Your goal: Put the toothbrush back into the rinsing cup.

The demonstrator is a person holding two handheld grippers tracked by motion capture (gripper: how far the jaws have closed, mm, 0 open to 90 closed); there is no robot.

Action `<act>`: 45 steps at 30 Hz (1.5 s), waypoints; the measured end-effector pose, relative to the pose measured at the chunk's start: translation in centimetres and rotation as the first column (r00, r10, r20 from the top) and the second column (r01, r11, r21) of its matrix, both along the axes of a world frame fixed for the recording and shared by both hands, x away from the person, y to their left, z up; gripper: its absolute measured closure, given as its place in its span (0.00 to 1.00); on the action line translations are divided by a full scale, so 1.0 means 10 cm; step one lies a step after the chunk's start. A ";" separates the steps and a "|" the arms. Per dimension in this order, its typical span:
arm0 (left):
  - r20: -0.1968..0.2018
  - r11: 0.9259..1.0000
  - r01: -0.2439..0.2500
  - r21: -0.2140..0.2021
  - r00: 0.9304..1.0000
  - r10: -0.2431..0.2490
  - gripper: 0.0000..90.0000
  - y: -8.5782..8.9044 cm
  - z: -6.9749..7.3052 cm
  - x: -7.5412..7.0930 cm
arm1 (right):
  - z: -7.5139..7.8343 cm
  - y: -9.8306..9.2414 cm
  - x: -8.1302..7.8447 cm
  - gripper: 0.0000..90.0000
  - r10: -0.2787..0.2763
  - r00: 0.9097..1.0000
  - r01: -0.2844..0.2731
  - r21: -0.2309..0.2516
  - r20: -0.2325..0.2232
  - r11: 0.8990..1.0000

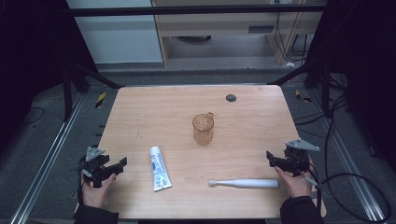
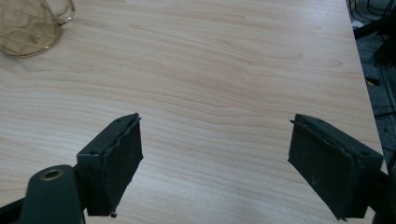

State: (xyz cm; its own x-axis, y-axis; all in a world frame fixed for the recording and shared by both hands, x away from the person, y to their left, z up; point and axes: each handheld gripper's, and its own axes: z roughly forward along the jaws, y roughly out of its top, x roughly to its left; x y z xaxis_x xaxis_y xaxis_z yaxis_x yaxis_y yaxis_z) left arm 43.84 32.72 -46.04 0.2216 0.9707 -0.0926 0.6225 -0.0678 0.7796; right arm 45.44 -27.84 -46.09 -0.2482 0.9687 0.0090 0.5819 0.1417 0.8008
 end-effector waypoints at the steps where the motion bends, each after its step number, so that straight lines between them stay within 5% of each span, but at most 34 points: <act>1: -0.001 1.000 0.007 0.000 1.000 -0.007 0.29 -0.01 0.00 0.00 | 0.02 0.02 -0.02 0.21 0.008 1.000 -0.008 -0.005 0.008 1.000; 8: -0.012 0.999 0.037 0.013 0.999 -0.037 0.32 -0.07 -0.03 0.01 | 0.12 0.13 -0.14 0.30 0.083 0.996 -0.083 0.018 0.027 0.996; 18: -0.014 0.997 0.076 0.032 0.997 -0.076 0.33 -0.15 -0.03 0.00 | 0.21 0.32 -0.25 0.42 0.205 0.979 -0.205 0.043 0.008 0.978; 32: -0.016 0.995 0.090 0.046 0.996 -0.090 0.37 -0.21 -0.03 -0.02 | 0.25 0.51 -0.37 0.75 0.335 0.942 -0.333 0.045 -0.036 0.942; 45: -0.025 0.992 0.108 0.070 0.994 -0.107 0.38 -0.27 -0.03 -0.03 | 0.18 0.72 -0.46 0.93 0.413 0.907 -0.410 0.049 -0.086 0.911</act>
